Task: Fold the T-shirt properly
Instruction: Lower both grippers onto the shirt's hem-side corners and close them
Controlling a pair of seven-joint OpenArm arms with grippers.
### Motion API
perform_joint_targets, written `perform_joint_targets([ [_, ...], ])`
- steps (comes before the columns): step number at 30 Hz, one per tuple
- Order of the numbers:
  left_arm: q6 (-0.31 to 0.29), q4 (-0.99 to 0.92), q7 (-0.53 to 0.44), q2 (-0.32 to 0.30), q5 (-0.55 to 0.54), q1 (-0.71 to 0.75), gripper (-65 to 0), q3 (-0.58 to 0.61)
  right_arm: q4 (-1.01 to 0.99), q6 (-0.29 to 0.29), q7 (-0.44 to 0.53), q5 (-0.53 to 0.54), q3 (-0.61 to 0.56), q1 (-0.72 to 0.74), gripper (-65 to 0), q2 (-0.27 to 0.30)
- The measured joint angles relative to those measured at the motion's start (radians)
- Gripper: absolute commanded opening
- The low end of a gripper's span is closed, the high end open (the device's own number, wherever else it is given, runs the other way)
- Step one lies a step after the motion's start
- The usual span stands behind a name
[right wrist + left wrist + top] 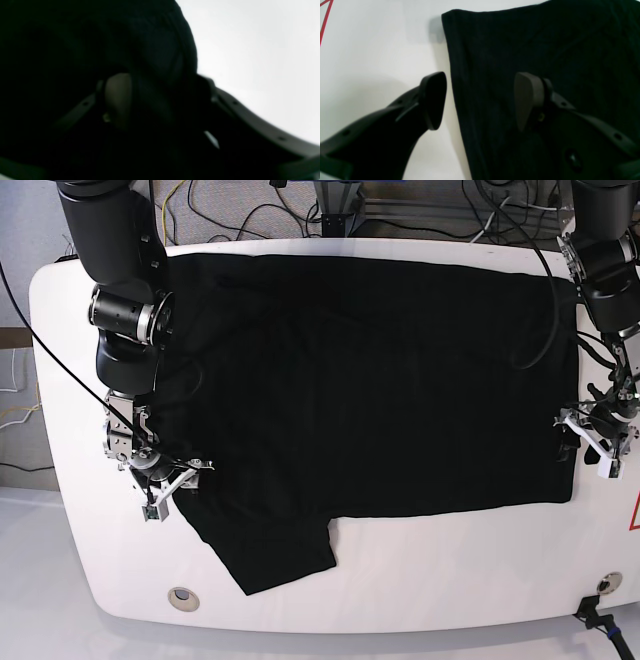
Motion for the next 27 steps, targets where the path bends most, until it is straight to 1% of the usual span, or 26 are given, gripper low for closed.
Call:
perform_joint_targets([
  [5, 0.000, 0.000, 0.000, 0.000, 0.000, -0.003, -24.7, 0.000, 0.000, -0.002, 0.011, 0.000, 0.000, -0.005, -64.7, 0.000],
  [12, 0.000, -0.007, 0.002, 0.000, 0.001, -0.023, -24.7, -0.001, 0.000, -0.002, 0.012, 0.000, 0.000, -0.005, -65.0, 0.000],
  [13, 0.010, -0.025, 0.000, -0.001, 0.001, -0.039, -24.7, -0.002, 0.000, -0.002, 0.012, 0.000, 0.000, -0.005, -65.0, 0.000],
  [15, 0.076, -0.089, -0.004, -0.011, -0.005, -0.074, -24.7, 0.000, 0.000, -0.002, 0.013, 0.000, 0.000, -0.005, -65.0, 0.000],
  [17, 0.080, -0.148, -0.003, -0.036, -0.003, -0.097, -24.7, 0.000, 0.000, -0.005, 0.012, 0.000, 0.000, -0.005, -65.0, 0.000],
  [19, 0.091, -0.202, -0.003, -0.047, 0.008, -0.119, -24.7, 0.001, 0.000, -0.005, 0.012, 0.000, 0.000, -0.005, -65.0, -0.001],
  [22, 0.088, -0.264, -0.005, -0.031, 0.005, -0.153, -24.7, 0.007, 0.000, -0.005, 0.013, 0.001, 0.000, -0.005, -65.0, -0.003],
  [23, 0.086, -0.283, -0.006, -0.029, 0.002, -0.167, -24.7, 0.025, 0.000, -0.004, 0.015, 0.000, 0.000, -0.005, -65.0, -0.002],
  [24, 0.095, -0.302, -0.006, -0.029, 0.005, -0.179, -24.7, 0.043, 0.000, -0.005, 0.016, 0.001, 0.000, -0.005, -65.0, 0.000],
  [26, 0.152, -0.334, -0.007, -0.031, 0.002, -0.197, -24.7, 0.056, 0.000, -0.005, 0.016, 0.000, 0.000, -0.005, -65.0, 0.000],
  [27, 0.170, -0.346, -0.019, -0.032, 0.003, -0.200, -24.7, 0.056, 0.000, -0.003, 0.016, 0.000, 0.000, -0.005, -65.0, -0.002],
])
